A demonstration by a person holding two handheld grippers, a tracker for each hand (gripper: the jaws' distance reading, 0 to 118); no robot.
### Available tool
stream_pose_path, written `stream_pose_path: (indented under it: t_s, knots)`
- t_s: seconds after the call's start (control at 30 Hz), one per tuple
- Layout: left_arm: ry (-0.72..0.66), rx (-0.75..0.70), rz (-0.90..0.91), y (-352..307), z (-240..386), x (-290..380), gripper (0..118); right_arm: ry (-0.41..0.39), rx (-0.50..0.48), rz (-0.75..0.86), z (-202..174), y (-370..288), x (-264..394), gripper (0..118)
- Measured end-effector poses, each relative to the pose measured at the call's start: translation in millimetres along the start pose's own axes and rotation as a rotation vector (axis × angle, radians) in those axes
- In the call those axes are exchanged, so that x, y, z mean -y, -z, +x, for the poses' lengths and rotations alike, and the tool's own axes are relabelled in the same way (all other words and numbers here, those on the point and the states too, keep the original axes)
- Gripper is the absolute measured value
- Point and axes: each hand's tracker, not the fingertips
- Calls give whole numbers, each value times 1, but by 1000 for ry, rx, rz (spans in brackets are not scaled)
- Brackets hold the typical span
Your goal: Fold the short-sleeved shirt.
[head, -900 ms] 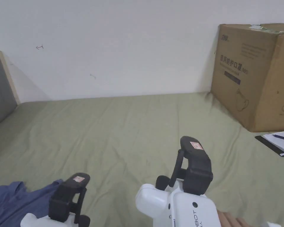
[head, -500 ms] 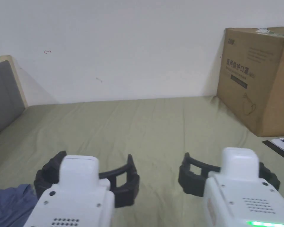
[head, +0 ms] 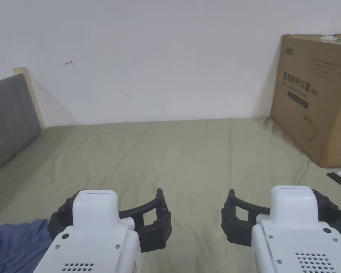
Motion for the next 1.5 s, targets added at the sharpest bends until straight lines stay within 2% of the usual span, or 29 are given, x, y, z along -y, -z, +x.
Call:
stream_pose_path:
  t_s: [0.07,0.1,0.13,0.17,0.2,0.23,0.27,0.3,0.33,0.47,0.5,0.53,0.63,0.8,0.97,1.07,1.13,1.33,1.5]
  knots:
    - [2,14,1,0,0,-1,113,-19,22,7,-1,-2,2,110]
    - [17,11,-8,0,1,-1,98,-32,41,16,-2,-3,2,96]
    - [33,9,-18,0,3,-2,76,-50,71,25,-2,-4,2,74]
    - [43,30,-15,1,3,-1,44,-56,80,27,-3,-4,2,49]
    - [42,45,-22,1,3,-1,4,-59,91,21,-2,-3,2,19]
    - [39,39,-25,3,4,-1,0,-55,94,15,-1,-3,2,8]
    - [37,17,-15,3,7,1,0,-39,112,5,0,-3,2,7]
    - [40,-8,11,1,6,2,0,-23,110,1,2,-4,2,2]
    - [43,-7,13,1,6,2,0,5,85,5,6,-4,3,0]
    - [28,-31,1,4,-2,-2,0,40,62,-3,8,-4,0,0]
    - [14,-42,-6,5,-6,-3,0,57,18,9,7,-5,-1,0]
    - [3,-44,-12,5,-10,-5,0,53,1,17,5,-5,-1,0]
    - [2,-94,-16,2,-26,-7,0,-30,-20,20,-14,-2,-5,0]
    - [-27,-230,-23,-17,-69,-12,0,30,-227,2,-55,5,-13,0]
    - [-20,-442,-35,-57,-118,-16,0,-16,-465,-9,-121,4,-13,0]
    - [-46,-531,-45,-75,-143,-14,0,-33,-603,-27,-157,-3,-9,0]
    - [-73,-547,-67,-80,-155,-8,0,-51,-661,-32,-175,-9,-6,0]
    - [-84,-560,-252,-49,-188,30,0,-108,-703,-60,-199,-7,4,0]
    - [-170,-510,-569,18,-236,89,0,-82,-699,-177,-205,17,17,0]
